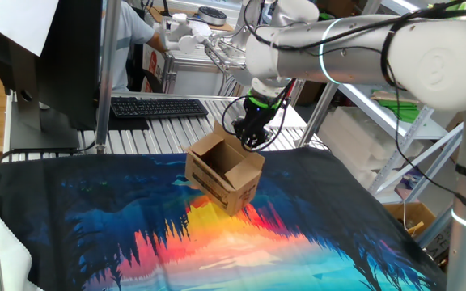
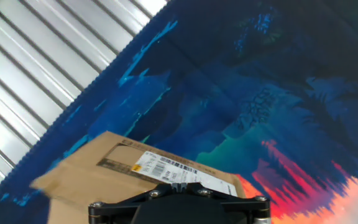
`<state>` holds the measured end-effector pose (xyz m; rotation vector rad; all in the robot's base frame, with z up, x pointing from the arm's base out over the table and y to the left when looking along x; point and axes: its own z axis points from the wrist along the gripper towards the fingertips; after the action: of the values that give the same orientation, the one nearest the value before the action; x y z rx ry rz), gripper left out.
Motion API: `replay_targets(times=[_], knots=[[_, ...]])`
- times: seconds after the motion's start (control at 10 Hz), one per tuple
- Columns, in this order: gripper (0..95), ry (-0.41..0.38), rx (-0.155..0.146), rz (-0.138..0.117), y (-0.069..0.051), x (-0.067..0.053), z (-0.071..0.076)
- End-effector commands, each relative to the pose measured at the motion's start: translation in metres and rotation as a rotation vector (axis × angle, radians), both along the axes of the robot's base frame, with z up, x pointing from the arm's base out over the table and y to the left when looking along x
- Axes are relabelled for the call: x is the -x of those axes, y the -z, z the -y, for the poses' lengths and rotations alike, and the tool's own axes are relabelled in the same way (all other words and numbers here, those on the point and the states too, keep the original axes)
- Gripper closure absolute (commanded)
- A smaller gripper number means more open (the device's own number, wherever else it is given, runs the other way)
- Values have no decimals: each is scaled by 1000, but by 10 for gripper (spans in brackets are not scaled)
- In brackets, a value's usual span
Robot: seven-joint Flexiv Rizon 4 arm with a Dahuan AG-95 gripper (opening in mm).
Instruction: Cover the box
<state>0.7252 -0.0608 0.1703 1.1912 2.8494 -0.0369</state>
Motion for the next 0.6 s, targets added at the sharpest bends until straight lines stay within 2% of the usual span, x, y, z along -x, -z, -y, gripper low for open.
replay_targets(times=[0.1,0.2,0.3,0.6], knots=[[950,-17,-12,-41,-14,-16,8],[950,-17,-32,-51,-22,-22,13],[950,-27,-31,-56,-25,-24,15],[950,-17,-37,-55,-24,-24,14]])
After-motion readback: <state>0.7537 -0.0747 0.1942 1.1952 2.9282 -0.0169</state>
